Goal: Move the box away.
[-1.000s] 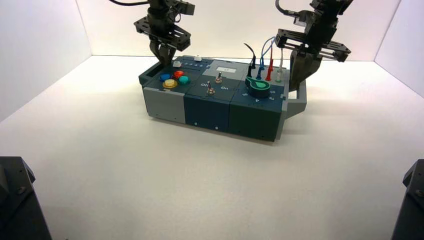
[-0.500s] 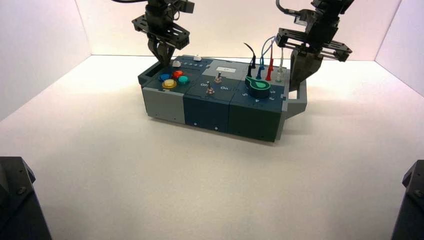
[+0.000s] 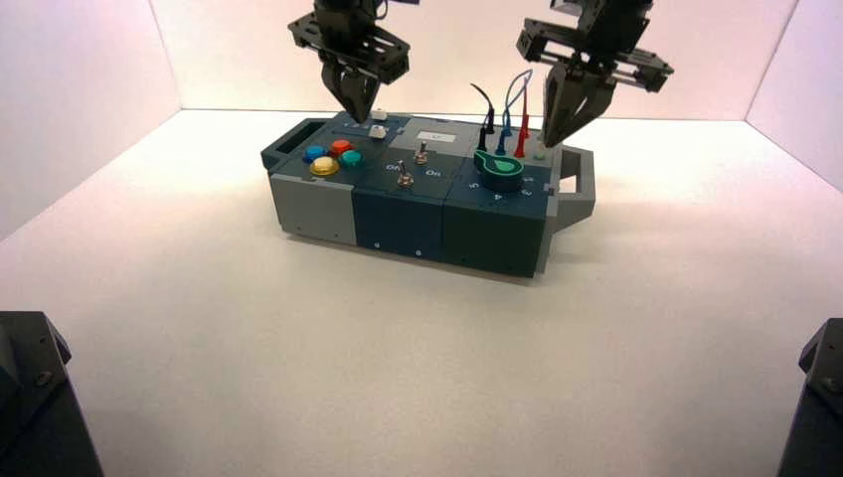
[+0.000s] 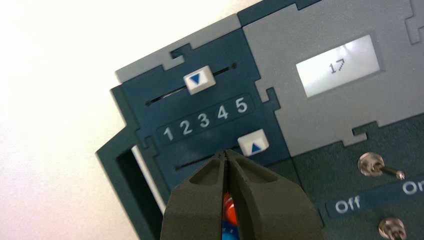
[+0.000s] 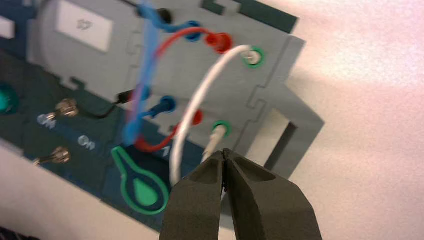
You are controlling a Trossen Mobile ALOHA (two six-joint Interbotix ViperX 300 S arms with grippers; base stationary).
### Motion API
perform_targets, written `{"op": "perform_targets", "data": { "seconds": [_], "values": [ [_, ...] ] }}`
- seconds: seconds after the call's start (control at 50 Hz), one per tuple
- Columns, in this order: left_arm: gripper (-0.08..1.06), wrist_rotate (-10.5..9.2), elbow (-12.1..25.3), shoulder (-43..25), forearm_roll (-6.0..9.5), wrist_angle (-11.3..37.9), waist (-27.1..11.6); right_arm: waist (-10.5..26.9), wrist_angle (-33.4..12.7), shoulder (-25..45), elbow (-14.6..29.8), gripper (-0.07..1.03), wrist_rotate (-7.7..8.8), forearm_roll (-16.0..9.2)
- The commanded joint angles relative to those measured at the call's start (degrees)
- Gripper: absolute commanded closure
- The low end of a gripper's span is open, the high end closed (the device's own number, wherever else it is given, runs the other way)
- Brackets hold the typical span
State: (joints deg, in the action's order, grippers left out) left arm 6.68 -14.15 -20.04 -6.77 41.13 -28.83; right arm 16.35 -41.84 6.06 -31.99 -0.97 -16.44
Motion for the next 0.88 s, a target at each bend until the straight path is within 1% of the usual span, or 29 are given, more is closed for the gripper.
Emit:
{"op": "perform_targets", "data": {
  "seconds": [0.02,0.12,0.3,0.34,0.4,0.44,0.52,0.6,0.74,0.88],
  "values": [
    [1.01,0.0,0.44,3.43,-0.09,0.09,-0.18,0.09,-0.7,-3.16,1.14,0.99,0.0,0.09],
    [1.01,0.09,0.62,6.06,-0.18,0.97,-0.79,0.09,-1.85,-6.33,0.44,0.99,0.0,0.18],
    [1.01,-0.26,0.62,14.06,-0.18,1.14,-2.2,0.26,-2.02,-13.97,-0.88,0.99,0.09,1.32],
    [1.01,-0.53,0.44,15.64,-0.09,1.23,-2.2,0.26,-2.11,-15.47,-1.05,0.99,0.09,1.41],
    [1.01,-1.67,-0.35,18.11,-0.09,1.49,-2.2,0.53,-2.2,-17.31,-1.23,0.99,0.26,1.49],
    [1.01,-2.11,-0.7,19.16,-0.18,1.58,-2.2,0.79,-2.29,-18.28,-1.05,0.99,0.88,1.58],
    [1.01,-3.16,-2.11,20.92,-0.09,1.58,-2.29,1.14,-2.55,-18.81,-0.62,0.99,1.85,1.58],
    [1.01,-3.87,-3.69,22.06,-0.09,1.58,-2.37,1.93,-2.55,-18.54,-0.35,0.99,1.93,1.58],
    [1.01,-3.87,-6.33,22.85,-0.35,1.41,-2.46,3.69,-2.46,-17.75,0.0,0.99,1.93,1.58],
    [1.01,-3.78,-7.56,23.03,-0.35,0.53,-2.46,4.92,-2.46,-18.46,0.09,0.99,1.93,1.58]
  ]
}}
